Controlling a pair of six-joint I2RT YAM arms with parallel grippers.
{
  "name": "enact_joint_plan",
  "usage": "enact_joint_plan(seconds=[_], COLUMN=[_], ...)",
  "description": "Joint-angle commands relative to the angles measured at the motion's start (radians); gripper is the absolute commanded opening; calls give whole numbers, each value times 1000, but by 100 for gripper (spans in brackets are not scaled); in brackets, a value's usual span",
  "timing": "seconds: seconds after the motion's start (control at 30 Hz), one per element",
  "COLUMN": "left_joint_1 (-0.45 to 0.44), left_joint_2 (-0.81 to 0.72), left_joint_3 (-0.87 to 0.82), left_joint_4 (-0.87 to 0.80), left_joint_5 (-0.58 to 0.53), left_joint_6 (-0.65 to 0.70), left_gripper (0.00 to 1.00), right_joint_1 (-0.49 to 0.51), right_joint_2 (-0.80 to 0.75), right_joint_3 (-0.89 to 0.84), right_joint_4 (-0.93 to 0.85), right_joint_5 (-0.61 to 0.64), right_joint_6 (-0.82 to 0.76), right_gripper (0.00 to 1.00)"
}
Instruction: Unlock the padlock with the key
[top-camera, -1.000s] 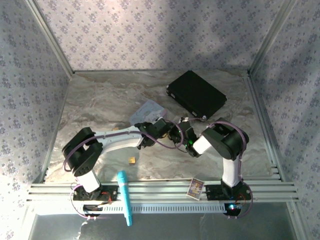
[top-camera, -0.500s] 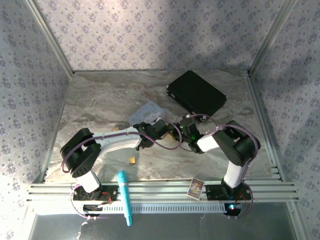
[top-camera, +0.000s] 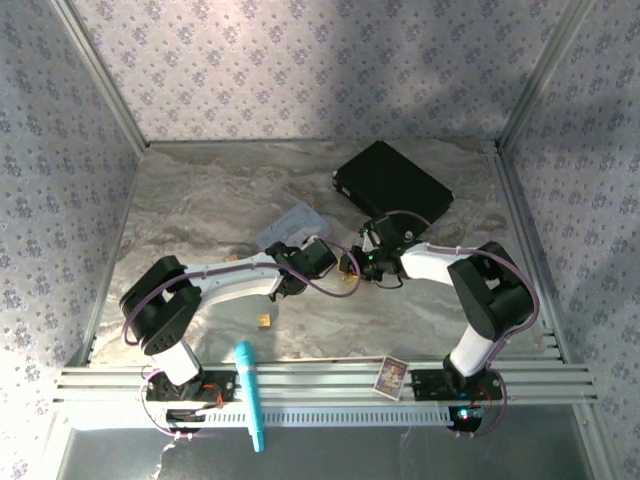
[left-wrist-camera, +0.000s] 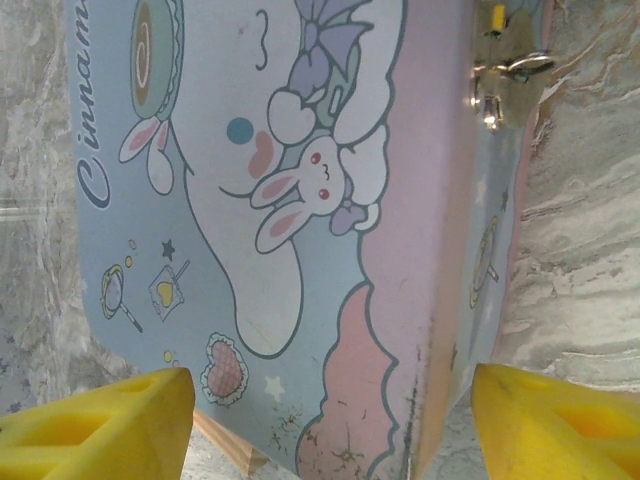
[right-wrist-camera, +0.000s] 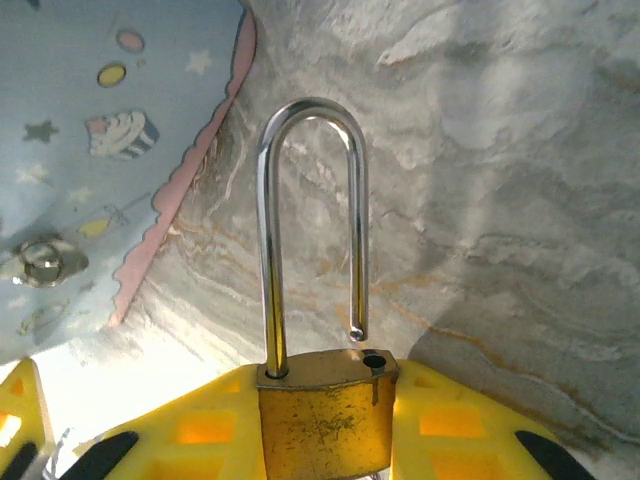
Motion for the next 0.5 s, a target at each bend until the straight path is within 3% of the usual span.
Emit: enact_joint_plan(seconds=[0.0,0.17,0.27,0.47], left_joint_1=[3,3,3,-2], left_joint_2=[-40,-54,-53,-33], left_joint_3=[-5,-7,-8,-12], left_joint_4=[-18,-6,-4,-6], left_joint_5=[-38,-41,-43,-51], left_joint_6=[-21,-14,-15,-29], left_gripper=[73,77,77,77], right_joint_1=[44,72,69,-40], right_joint_2=[-4,27,65,56], right_joint_3=[-8,18,50,-20], right_joint_4=[-207,-177,-289,-363], right_joint_5=[-124,-276,-299,-290], right_joint_6=[-49,-53,-139,-167], right_gripper=[2,3,3,3])
